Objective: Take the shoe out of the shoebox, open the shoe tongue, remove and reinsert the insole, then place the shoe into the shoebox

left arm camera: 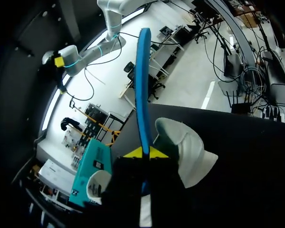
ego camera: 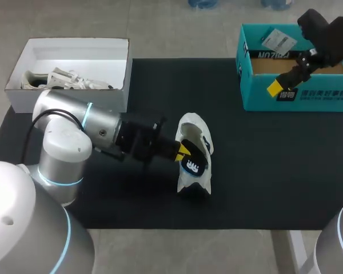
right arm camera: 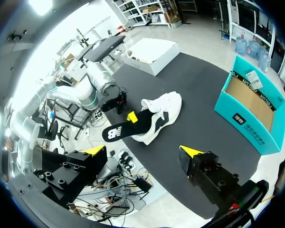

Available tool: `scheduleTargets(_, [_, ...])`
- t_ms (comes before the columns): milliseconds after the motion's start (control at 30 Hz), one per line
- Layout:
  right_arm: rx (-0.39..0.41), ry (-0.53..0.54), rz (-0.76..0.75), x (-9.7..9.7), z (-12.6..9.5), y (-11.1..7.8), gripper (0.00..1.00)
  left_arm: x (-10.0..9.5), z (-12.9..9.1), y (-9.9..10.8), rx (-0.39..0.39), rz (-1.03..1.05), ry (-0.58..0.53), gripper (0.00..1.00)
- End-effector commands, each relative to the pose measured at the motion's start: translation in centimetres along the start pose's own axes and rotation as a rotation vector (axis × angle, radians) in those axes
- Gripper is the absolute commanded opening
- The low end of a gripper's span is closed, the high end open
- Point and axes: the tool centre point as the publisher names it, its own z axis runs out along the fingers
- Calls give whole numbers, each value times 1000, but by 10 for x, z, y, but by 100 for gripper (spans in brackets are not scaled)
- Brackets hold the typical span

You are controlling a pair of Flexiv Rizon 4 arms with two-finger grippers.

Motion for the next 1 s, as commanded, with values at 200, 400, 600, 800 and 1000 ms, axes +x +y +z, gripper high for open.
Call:
scheduleTargets(200, [5, 1, 1, -1, 1, 2, 100, -3, 14, 27, -96, 57, 12, 0])
scheduleTargets(400, [5, 1, 1, -1, 1, 2, 100, -6, 8, 23, -95, 45, -11, 88])
scheduleTargets(600, [5, 1, 1, -1, 1, 2, 100, -12, 2, 9, -67, 47, -39, 61])
scheduleTargets(800, [5, 1, 1, -1, 1, 2, 100, -13, 6, 0, -41, 60, -13, 48])
scheduleTargets(1000, [5, 1, 1, -1, 1, 2, 100, -8, 10, 1, -30, 74, 33, 0])
